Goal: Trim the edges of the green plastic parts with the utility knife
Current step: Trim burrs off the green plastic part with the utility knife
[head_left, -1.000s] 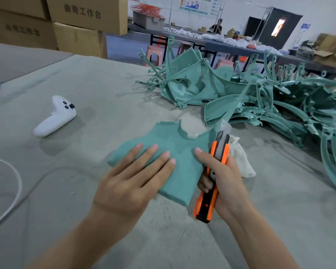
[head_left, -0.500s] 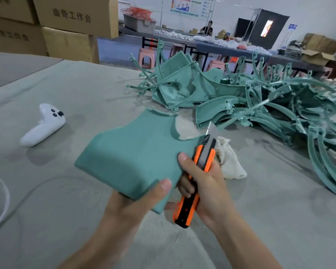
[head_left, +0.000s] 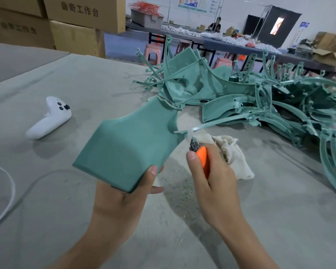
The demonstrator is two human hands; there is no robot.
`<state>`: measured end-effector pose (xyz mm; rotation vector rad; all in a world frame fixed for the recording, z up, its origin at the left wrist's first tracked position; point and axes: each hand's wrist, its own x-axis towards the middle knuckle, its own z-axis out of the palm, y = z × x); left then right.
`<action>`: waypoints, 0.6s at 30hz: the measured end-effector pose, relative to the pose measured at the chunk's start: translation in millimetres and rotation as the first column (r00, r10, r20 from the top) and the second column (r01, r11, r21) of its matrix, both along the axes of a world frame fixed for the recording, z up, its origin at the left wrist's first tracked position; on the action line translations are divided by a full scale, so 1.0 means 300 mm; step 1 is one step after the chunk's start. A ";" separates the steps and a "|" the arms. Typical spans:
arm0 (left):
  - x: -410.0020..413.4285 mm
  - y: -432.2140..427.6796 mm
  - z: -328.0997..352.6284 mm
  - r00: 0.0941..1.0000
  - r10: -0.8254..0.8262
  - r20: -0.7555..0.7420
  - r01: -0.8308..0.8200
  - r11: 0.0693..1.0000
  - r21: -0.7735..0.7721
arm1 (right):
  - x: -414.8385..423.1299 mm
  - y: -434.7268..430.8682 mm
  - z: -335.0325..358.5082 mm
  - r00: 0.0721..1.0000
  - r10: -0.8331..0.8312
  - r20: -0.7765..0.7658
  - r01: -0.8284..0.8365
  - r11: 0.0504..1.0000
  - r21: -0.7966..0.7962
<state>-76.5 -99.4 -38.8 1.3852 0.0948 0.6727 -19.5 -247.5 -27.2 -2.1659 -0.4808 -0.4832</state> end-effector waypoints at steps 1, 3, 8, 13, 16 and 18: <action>0.000 -0.005 -0.004 1.000 0.006 -0.009 -0.006 0.999 0.036 | -0.001 0.000 -0.002 1.000 -0.002 0.017 0.003 0.999 -0.034; -0.004 -0.010 -0.006 1.000 0.010 -0.030 -0.008 0.998 0.063 | -0.004 0.000 -0.006 1.000 0.011 0.022 -0.009 0.997 -0.081; -0.009 -0.007 0.000 0.994 0.028 -0.109 -0.016 0.993 0.114 | 0.004 -0.012 0.019 0.991 0.095 -0.095 -0.081 0.986 0.146; -0.001 0.007 0.006 0.980 0.100 -0.174 -0.078 0.989 0.128 | 0.008 -0.043 0.050 0.863 0.339 -0.376 -0.131 0.867 0.480; 0.001 0.007 0.001 0.964 0.140 -0.224 -0.113 0.985 0.127 | -0.007 -0.025 0.034 0.901 0.284 -0.328 -0.199 0.942 0.269; -0.001 0.005 0.005 0.963 0.147 -0.227 -0.118 0.984 0.136 | -0.015 -0.015 0.025 0.893 0.292 -0.342 -0.204 0.941 0.270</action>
